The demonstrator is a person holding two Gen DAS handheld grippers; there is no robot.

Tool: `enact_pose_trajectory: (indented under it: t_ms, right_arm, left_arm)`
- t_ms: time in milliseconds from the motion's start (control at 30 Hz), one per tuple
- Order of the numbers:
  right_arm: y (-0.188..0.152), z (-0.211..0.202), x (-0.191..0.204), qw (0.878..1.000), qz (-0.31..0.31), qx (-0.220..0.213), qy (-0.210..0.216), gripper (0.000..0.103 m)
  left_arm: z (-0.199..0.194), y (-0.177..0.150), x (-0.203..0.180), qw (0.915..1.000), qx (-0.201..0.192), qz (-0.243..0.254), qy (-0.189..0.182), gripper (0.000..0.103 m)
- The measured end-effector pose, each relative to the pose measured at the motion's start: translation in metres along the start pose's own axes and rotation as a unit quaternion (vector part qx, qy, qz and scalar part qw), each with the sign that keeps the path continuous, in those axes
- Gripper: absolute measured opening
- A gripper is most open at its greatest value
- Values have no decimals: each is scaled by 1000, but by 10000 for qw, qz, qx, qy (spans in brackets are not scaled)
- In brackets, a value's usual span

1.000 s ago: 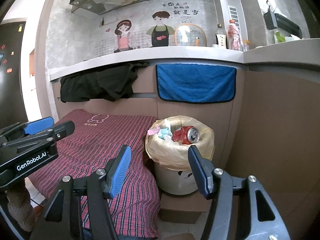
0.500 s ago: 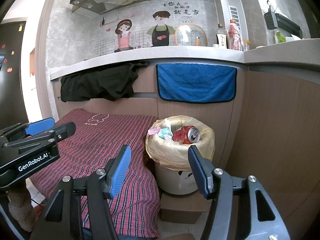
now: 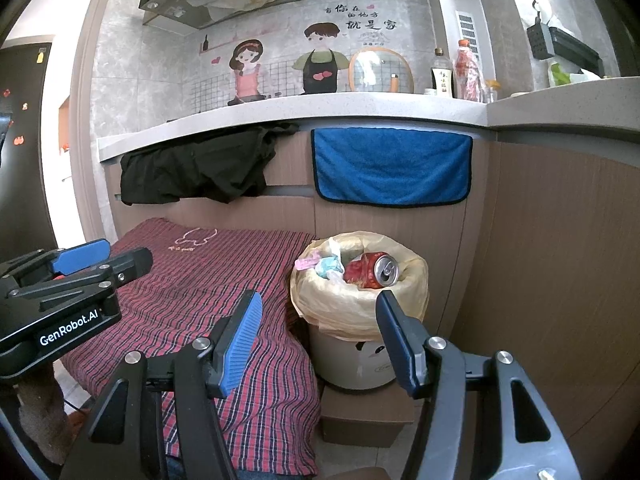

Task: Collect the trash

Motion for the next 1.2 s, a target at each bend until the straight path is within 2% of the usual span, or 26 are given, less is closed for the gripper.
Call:
enact_pose_trajectory:
  t_ms: [1200]
  right_arm:
    - [-2, -2, 1, 10000, 1, 6, 3, 56]
  left_arm:
    - [1, -9, -6, 10000, 77, 13, -18, 53]
Point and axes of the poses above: each gripper's, at about its wrist camera, not at the fingertips, and z roughly the way its jaws point, x to its left, y to its top, the point moved 7 cm from there along z, roughly the way its jaws point, and after that the axes turned 9 degrees about y, right-handed, at the moved point
